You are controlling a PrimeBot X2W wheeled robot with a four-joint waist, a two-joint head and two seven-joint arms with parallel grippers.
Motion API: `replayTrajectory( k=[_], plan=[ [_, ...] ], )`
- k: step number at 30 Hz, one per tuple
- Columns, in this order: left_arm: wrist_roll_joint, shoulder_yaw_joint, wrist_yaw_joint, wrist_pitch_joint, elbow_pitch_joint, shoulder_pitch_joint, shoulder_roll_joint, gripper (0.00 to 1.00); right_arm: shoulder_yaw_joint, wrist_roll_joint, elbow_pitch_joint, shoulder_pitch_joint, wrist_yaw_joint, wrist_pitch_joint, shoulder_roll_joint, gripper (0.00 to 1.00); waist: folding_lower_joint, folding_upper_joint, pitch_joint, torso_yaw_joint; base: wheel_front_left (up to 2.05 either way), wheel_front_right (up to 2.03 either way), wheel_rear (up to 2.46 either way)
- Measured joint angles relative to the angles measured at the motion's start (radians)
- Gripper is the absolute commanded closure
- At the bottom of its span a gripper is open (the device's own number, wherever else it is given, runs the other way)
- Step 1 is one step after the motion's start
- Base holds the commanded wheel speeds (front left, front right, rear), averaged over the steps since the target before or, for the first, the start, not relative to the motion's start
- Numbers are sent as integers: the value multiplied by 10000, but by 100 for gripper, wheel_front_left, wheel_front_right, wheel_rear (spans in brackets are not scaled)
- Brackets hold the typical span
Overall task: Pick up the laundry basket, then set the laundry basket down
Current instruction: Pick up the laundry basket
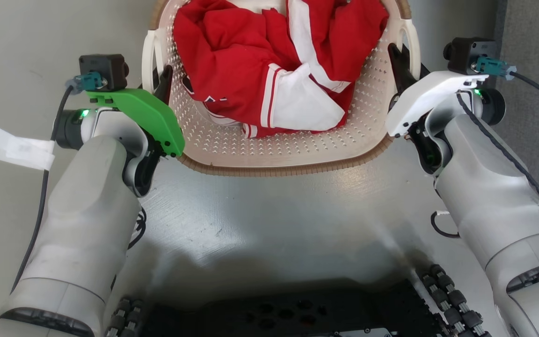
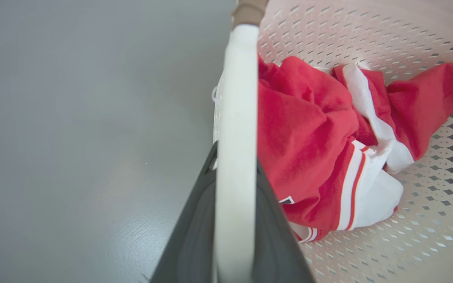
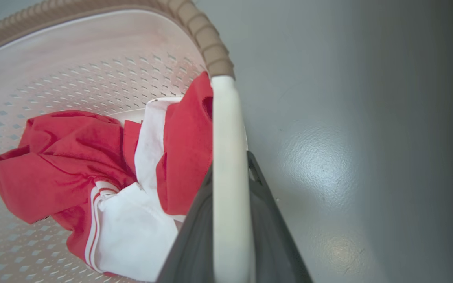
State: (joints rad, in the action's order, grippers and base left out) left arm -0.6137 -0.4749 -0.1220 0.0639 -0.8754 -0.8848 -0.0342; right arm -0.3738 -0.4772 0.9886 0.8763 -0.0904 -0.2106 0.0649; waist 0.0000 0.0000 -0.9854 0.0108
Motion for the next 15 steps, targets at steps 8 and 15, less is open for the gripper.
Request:
replayTrajectory(
  k=[8,15],
  plan=[
    [-420,-328,0,121,-345,-28,10,100,-215,-207,316,14,-65,-90,-13,100,0,0,266,-19,0,0,0],
    [-732,-560,0,182,-627,-17,12,100,-495,-353,593,8,-142,-121,-13,100,0,0,683,-17,0,0,0]
  ],
)
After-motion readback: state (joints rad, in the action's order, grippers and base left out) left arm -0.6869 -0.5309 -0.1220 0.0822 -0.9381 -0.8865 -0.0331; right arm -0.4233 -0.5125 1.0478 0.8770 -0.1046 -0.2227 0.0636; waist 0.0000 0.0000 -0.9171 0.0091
